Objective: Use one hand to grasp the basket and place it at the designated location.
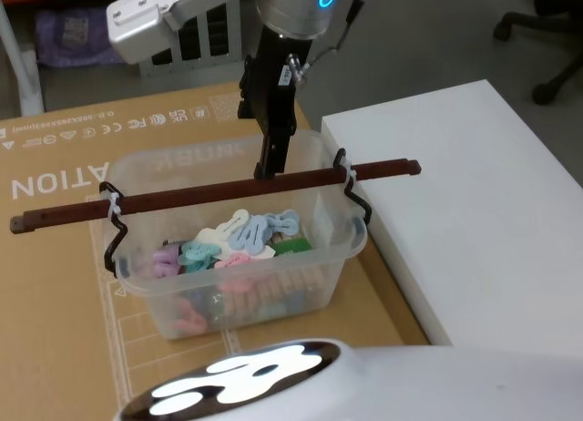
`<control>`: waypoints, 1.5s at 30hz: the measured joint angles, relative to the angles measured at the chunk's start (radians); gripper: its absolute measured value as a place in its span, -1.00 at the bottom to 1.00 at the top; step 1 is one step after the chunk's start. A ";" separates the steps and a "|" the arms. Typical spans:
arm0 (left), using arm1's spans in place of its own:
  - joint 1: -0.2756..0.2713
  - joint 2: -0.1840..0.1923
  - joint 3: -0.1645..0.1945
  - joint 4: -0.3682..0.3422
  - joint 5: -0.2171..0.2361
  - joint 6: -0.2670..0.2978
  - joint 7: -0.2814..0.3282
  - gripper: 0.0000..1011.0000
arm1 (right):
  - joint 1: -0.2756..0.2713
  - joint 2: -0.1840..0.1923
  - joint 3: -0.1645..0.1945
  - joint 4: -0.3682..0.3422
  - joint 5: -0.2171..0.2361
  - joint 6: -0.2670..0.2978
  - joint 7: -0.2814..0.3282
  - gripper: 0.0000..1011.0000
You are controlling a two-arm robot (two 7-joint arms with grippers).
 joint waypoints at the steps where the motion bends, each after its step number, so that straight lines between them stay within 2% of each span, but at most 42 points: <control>1: 0.000 0.000 0.000 0.000 0.000 0.000 0.000 -1.00 | 0.000 0.000 0.000 0.000 0.000 0.000 0.000 0.98; 11: 0.000 0.000 0.000 0.000 0.000 0.000 0.000 -1.00 | -0.004 -0.004 -0.007 0.015 -0.001 -0.010 -0.009 0.98; 25: 0.000 0.000 0.000 0.000 0.000 0.000 0.000 -1.00 | -0.036 -0.096 -0.070 0.196 0.025 -0.089 -0.041 0.98; 34: 0.000 0.000 0.000 0.000 0.000 0.000 0.000 -1.00 | -0.043 -0.132 -0.093 0.268 0.035 -0.130 -0.065 0.98; 45: 0.000 0.000 0.000 0.000 0.000 0.000 0.000 -1.00 | -0.054 -0.161 -0.120 0.319 0.047 -0.167 -0.090 0.98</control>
